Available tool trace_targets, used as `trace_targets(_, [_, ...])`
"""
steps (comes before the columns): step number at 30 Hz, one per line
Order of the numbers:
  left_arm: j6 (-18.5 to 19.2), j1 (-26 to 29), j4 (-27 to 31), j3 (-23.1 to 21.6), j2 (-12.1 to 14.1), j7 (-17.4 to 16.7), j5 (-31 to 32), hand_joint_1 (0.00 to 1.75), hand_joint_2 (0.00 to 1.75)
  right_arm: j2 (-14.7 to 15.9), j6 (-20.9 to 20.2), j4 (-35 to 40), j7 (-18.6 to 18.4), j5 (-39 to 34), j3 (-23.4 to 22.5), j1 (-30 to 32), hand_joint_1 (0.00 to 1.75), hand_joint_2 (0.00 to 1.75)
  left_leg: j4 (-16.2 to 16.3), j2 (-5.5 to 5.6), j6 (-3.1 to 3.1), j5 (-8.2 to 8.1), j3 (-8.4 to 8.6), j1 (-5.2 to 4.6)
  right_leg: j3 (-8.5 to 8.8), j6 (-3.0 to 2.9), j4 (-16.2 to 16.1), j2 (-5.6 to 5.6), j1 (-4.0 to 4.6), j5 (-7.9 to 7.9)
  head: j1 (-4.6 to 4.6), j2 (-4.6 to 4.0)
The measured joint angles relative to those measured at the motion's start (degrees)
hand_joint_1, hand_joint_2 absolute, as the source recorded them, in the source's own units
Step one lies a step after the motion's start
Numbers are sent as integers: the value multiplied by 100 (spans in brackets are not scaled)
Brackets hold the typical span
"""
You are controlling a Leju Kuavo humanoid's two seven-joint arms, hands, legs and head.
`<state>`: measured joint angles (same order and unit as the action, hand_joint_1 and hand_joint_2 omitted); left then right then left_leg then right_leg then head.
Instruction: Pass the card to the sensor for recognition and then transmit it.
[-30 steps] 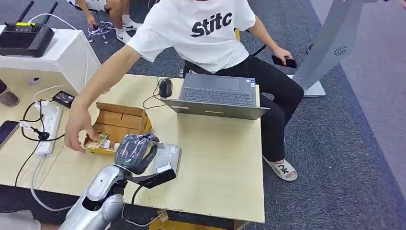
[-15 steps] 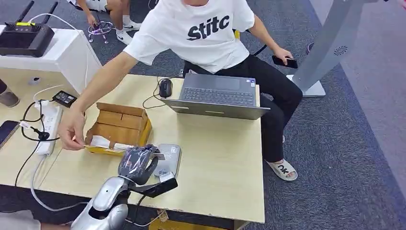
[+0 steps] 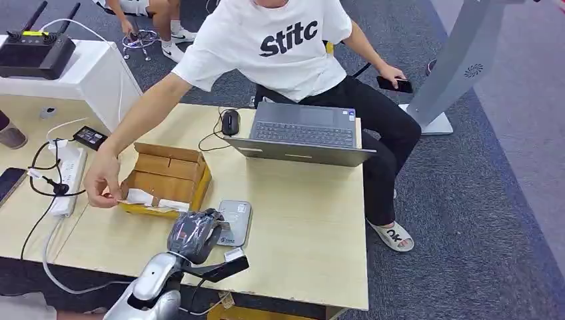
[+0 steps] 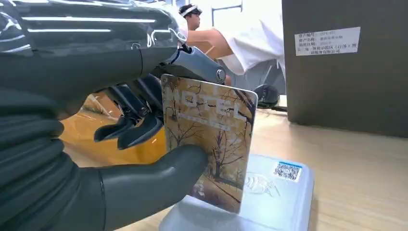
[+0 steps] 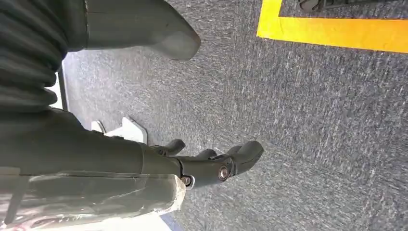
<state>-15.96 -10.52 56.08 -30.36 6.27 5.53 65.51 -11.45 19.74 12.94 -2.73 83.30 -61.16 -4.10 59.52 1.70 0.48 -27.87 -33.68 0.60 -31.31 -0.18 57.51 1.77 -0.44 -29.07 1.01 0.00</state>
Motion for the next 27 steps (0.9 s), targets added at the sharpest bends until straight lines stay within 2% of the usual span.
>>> trace_targets(18, [-168,42,-78,131,-35,63,50,175,175,-9,15,-4,0,-11,24,2,0,175,0,1,0,0,1,0,1,0,0,-1,0,0,0,0])
trace_targets(22, [-22,42,379,254,96,120,39,175,175,-9,26,-4,17,-79,24,12,0,175,0,1,0,1,1,1,-1,0,0,-1,1,0,0,0])
trace_targets(27, [236,-133,1518,352,483,136,123,175,175,-9,59,-4,17,-168,11,30,0,175,0,1,-1,1,0,3,-1,-1,1,-1,2,0,-2,0])
